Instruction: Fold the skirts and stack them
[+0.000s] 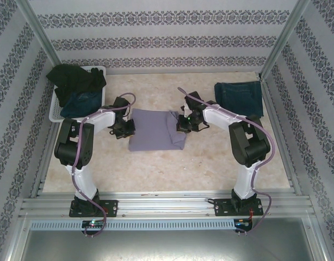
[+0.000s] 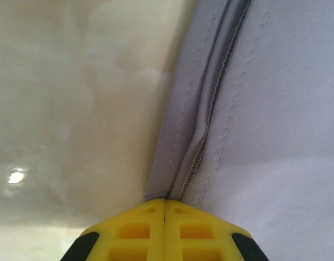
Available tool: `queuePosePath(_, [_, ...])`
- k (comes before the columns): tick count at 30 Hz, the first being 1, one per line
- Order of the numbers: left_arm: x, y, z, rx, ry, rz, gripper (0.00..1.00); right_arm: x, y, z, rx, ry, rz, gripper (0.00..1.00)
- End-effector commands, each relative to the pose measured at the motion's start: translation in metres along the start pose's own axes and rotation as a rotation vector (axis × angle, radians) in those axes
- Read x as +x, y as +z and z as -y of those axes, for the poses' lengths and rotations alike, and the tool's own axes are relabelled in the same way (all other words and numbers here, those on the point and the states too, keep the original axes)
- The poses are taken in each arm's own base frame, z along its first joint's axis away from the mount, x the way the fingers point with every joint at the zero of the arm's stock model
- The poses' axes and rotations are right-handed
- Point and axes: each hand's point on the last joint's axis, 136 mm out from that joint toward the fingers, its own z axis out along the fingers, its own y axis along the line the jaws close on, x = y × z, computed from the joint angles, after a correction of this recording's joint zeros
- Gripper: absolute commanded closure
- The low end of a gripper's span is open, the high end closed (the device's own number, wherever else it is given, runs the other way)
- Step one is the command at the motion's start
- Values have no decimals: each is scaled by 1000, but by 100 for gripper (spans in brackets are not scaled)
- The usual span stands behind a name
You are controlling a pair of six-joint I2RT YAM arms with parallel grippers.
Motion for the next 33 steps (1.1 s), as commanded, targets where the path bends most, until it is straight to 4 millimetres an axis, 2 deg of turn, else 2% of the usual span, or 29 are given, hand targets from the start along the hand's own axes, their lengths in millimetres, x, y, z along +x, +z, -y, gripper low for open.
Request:
queuePosePath(1, [24,19,-6,27,-15,-82,97,-8,-34,-61,-110,-57,60,100])
queuePosePath(3, [30,24,-4,58,-33,-97,97,-8,-33,-83,-141,-55,60,100])
queuePosePath(7, [38,33,-8,66,-48,-112,98,0,-15,-116,-161,-71,26,100])
queuePosePath(10, [39,36,-7,78,-44,-118,98,7,1,-130,-136,-107,-3,100])
queuePosePath(16, [37,30,-10,63,-44,-116,98,13,24,-141,-102,-119,-45,100])
queuePosePath(21, [34,26,-13,82,-67,-105,98,14,41,-158,-128,-90,-37,100])
queuePosePath(25, [31,20,-13,77,-75,-100,97,10,61,-156,-107,-53,-11,100])
queuePosePath(29, [24,0,-22,7,-87,-65,74,6,74,-145,-46,-28,7,97])
queuePosePath(33, [15,-26,-32,-77,-95,-1,65,5,71,-163,-107,-52,12,74])
